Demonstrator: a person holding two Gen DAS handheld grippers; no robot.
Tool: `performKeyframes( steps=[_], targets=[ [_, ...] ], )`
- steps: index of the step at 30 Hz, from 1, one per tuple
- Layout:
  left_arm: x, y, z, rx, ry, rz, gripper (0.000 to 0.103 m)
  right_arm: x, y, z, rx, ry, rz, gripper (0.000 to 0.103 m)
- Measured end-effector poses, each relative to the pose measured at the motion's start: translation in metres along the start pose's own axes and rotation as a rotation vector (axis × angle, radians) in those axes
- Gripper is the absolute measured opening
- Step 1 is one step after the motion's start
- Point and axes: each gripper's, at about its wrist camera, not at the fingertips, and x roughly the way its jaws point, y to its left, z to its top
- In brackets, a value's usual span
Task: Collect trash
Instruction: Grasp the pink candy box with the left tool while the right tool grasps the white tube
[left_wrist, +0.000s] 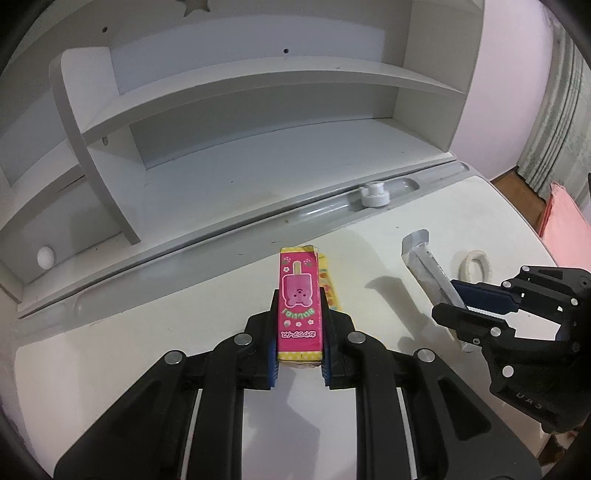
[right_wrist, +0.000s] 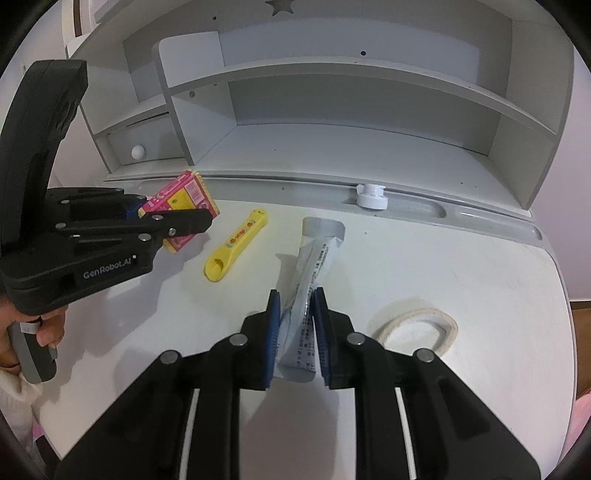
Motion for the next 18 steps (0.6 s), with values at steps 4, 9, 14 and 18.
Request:
performKeyframes(
  steps=[4,9,14,18],
  targets=[
    [-0.007,-0.005,-0.002,0.005,-0.009,-0.004,0.016,-0.007,0.000,-0.004,0.000,-0.007,-0.005,0.019],
    [-0.016,-0.011,-0.005,0.015,-0.015,-0.006,0.016,-0.016,0.000,-0.010,0.006,-0.020,-0.007,0.019],
    [-0.026,-0.018,-0.007,0.029,-0.023,-0.002,0.016,-0.024,-0.002,-0.016,0.018,-0.029,-0.002,0.019],
    [-0.033,-0.026,-0.009,0.047,-0.028,0.000,0.016,-0.033,-0.003,-0.022,0.027,-0.044,0.001,0.019]
  ],
)
